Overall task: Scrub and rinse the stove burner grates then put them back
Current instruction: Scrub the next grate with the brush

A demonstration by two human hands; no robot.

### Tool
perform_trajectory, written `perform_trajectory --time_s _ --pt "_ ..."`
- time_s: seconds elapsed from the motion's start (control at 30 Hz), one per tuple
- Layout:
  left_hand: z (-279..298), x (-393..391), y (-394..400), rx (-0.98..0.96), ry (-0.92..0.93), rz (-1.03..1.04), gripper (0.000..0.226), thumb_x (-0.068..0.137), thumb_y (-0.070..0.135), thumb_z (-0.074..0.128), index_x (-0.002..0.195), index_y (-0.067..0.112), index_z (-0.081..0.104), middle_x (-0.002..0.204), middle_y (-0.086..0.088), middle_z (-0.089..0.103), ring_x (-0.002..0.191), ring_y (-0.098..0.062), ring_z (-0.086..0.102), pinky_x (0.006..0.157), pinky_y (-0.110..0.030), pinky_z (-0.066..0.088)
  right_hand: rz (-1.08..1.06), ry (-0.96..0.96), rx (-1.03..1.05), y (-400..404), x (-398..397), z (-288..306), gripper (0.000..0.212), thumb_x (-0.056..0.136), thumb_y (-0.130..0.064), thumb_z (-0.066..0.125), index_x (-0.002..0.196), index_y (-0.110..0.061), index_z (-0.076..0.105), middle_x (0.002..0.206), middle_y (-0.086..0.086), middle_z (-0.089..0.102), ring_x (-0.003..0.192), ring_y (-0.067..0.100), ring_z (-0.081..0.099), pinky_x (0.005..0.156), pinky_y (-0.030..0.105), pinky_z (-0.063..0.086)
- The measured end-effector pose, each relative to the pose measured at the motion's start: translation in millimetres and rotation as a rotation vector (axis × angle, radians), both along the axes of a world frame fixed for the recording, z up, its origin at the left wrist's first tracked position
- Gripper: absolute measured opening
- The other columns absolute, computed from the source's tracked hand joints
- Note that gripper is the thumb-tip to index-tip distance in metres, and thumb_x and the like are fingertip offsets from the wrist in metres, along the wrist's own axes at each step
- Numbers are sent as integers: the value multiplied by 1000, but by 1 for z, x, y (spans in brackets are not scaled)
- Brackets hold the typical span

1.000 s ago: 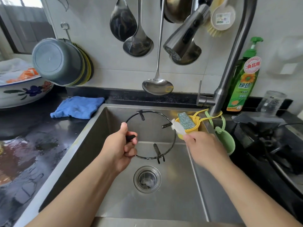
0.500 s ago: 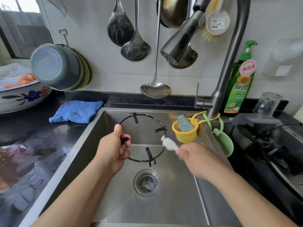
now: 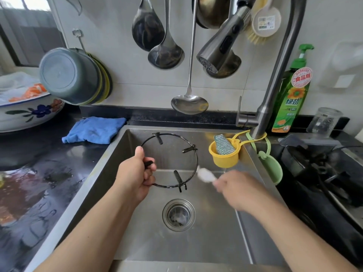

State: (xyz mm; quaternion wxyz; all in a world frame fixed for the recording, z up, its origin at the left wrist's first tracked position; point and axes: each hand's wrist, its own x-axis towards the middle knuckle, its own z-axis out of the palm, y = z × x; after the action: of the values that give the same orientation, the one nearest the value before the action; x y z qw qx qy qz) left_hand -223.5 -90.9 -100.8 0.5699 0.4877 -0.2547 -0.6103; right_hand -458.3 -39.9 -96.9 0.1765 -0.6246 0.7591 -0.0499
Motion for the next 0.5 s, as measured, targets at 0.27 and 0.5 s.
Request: perform_trajectory --time_s 0.27,0.5 --pt "0 -8 5 -22 -102 -103 46 109 41 44 83 4 53 54 -10 50 30 -8 25 33 -16 19 67 -34 -330 -8 -16 14 44 102 -49 38 76 -18 54 69 1 57 66 24 56 55 32 37" --pt "-2 -4 3 7 -30 -54 47 109 40 43 83 3 55 52 -9 51 30 -6 26 31 -16 20 182 -75 -119 11 2 6 36 101 -47 44 87 -21 63 68 -2 55 64 16 51 56 31 36"
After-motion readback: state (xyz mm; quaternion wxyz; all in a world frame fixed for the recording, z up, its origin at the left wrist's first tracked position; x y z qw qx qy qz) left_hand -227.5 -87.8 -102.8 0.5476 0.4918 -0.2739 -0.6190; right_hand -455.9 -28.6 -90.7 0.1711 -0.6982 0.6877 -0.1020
